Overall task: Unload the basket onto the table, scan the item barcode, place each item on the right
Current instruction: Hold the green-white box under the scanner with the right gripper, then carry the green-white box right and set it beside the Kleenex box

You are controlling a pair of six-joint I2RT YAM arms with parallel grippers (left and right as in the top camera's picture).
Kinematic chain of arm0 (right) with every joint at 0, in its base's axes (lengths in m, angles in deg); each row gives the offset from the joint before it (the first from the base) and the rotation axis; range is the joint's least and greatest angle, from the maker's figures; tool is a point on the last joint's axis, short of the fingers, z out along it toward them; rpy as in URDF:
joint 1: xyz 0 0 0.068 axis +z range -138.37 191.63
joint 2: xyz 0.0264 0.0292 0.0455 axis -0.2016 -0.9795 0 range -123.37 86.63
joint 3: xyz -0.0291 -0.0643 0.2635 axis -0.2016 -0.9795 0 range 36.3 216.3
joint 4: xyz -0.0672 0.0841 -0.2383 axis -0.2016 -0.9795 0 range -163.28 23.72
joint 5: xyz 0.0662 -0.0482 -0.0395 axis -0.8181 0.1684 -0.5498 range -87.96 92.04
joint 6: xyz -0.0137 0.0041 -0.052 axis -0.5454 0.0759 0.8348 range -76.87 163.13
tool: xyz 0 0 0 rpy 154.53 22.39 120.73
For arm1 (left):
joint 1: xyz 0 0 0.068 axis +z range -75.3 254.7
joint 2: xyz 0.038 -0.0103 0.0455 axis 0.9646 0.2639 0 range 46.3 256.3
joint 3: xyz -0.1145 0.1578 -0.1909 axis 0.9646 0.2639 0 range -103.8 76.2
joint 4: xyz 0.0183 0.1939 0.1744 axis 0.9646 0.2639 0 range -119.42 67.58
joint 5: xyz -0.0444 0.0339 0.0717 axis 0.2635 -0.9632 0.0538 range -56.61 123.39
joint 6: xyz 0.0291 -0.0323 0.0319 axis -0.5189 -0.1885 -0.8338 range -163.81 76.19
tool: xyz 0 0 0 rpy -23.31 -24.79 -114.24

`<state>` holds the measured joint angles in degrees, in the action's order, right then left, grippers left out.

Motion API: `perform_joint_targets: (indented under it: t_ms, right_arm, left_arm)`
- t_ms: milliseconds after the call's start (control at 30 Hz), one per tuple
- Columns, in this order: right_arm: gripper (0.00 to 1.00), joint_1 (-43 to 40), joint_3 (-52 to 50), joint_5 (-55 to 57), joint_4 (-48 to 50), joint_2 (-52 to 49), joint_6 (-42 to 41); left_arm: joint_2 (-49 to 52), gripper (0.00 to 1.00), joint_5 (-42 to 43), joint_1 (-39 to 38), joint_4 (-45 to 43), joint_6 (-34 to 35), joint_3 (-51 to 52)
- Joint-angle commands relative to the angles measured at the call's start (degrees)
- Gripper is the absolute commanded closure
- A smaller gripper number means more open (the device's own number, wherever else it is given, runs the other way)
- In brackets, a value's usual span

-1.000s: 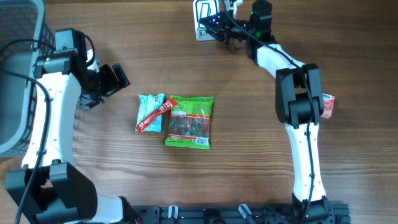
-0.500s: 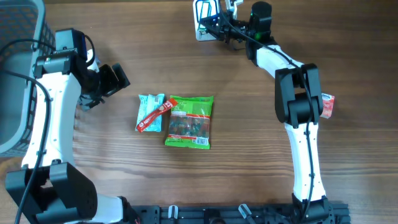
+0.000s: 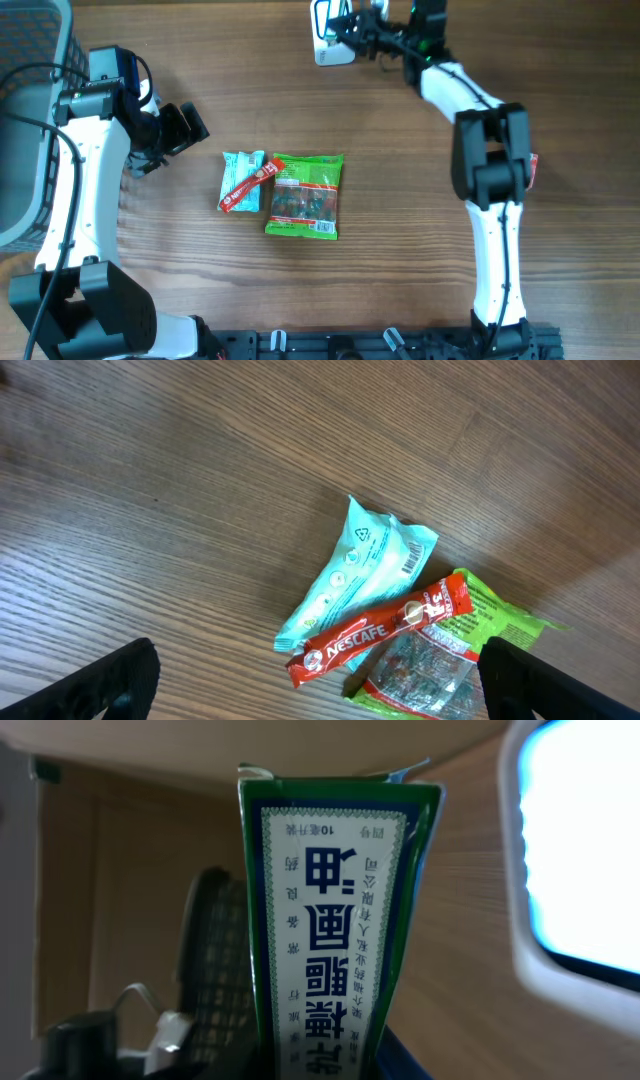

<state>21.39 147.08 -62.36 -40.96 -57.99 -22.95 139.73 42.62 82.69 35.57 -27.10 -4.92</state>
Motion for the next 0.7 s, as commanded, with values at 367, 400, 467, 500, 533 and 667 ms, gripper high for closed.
perform_joint_targets:
  t_ms: [367, 400, 467, 500, 533, 667]
  right_arm:
    - [0.95, -7.0, 0.7, 39.1, -88.5, 38.6, 59.3]
    - [0.95, -7.4, 0.7, 43.4, -91.6, 39.0, 59.8]
    - [0.95, -8.1, -0.3, 57.0, -100.6, 39.0, 60.0]
    - [0.95, -8.1, -1.5, 60.3, -102.1, 39.0, 60.0]
    - [0.96, -8.1, -3.0, 62.9, -102.9, 39.0, 60.0]
    - [0.95, -8.1, -14.9, 69.4, -100.7, 39.0, 60.0]
  left_arm:
    - [-0.7, 0.0, 0.1, 0.2, -0.1, 0.5, 0.1]
    - [-0.7, 0.0, 0.1, 0.2, -0.1, 0.5, 0.1]
    - [-0.7, 0.0, 0.1, 0.2, -0.1, 0.5, 0.1]
    - [-0.7, 0.0, 0.1, 0.2, -0.1, 0.5, 0.1]
    - [-0.7, 0.0, 0.1, 0.2, -0.1, 0.5, 0.1]
    - [-0.7, 0.0, 0.1, 0.2, -0.1, 0.5, 0.1]
